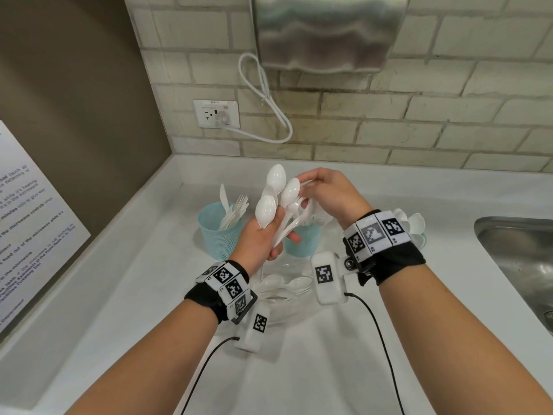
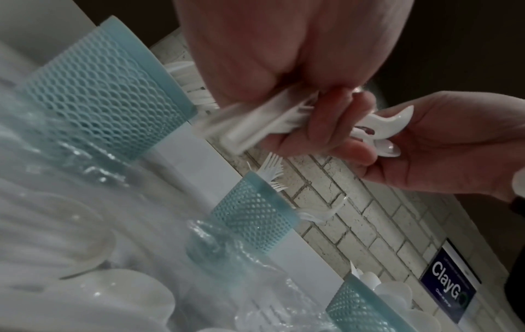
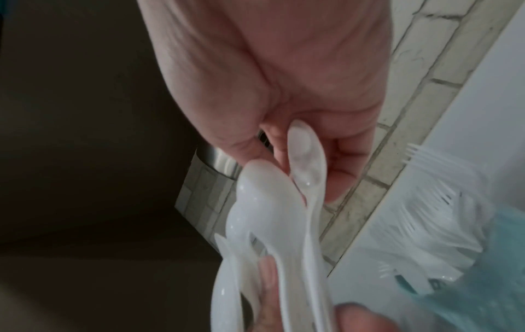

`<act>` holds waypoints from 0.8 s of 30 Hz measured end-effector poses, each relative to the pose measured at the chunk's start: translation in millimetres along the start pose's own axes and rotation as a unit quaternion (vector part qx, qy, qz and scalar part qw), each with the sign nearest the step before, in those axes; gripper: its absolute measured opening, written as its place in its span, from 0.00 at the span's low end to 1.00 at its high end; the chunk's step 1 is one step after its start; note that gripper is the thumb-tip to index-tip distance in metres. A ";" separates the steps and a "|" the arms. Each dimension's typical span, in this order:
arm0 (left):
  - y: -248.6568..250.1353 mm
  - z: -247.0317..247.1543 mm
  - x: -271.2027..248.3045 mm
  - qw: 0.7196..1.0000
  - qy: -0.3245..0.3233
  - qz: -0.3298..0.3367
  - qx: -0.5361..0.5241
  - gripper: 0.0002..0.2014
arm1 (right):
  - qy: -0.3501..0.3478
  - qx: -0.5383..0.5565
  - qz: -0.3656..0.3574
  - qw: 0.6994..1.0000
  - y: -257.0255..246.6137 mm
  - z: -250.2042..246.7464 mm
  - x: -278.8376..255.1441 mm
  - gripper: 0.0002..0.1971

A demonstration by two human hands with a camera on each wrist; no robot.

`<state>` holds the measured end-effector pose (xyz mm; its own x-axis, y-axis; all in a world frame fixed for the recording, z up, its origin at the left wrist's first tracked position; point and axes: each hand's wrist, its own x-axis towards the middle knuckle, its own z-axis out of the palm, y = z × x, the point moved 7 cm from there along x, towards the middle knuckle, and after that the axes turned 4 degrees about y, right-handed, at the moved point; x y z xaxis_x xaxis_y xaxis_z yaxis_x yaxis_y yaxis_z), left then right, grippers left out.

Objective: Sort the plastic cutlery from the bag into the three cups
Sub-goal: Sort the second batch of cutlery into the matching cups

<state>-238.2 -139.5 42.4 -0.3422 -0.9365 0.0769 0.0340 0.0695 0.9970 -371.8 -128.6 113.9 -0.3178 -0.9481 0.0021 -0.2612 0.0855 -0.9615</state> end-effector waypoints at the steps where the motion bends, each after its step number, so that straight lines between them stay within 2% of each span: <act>1: 1.0 1.1 0.1 1.000 0.002 0.001 -0.003 0.13 | 0.025 0.025 0.001 0.999 0.0 -2.8 0.9 0.09; 4: 2.8 2.7 1.7 1.000 0.007 0.002 -0.007 0.12 | 0.092 0.079 -0.012 0.993 -3.5 -14.7 1.7 0.09; 8: 4.6 -0.6 5.0 1.000 0.014 0.005 0.007 0.11 | 0.146 0.113 -0.042 0.982 -10.8 -29.9 4.9 0.07; 11: 3.1 -6.3 6.7 0.999 0.029 0.002 0.020 0.10 | 0.204 0.149 -0.077 0.964 -17.9 -47.0 6.9 0.06; 16: -10.5 -25.0 9.1 0.994 0.107 -0.015 0.025 0.11 | 0.296 0.191 -0.144 0.925 -29.6 -74.6 1.1 0.10; 20: -13.3 -36.7 9.8 0.988 0.155 -0.012 0.011 0.13 | 0.329 0.116 -0.185 0.919 -21.3 -72.8 3.1 0.11; 24: -14.4 -41.7 11.8 0.983 0.180 -0.004 0.022 0.12 | 0.305 -0.022 -0.201 0.931 -7.0 -53.8 3.4 0.11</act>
<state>-203.5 -165.9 28.6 0.0134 -0.9975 0.0690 -0.0116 0.0688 0.9976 -420.1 -115.9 135.4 -0.6413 -0.5566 0.5282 -0.5034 -0.2143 -0.8371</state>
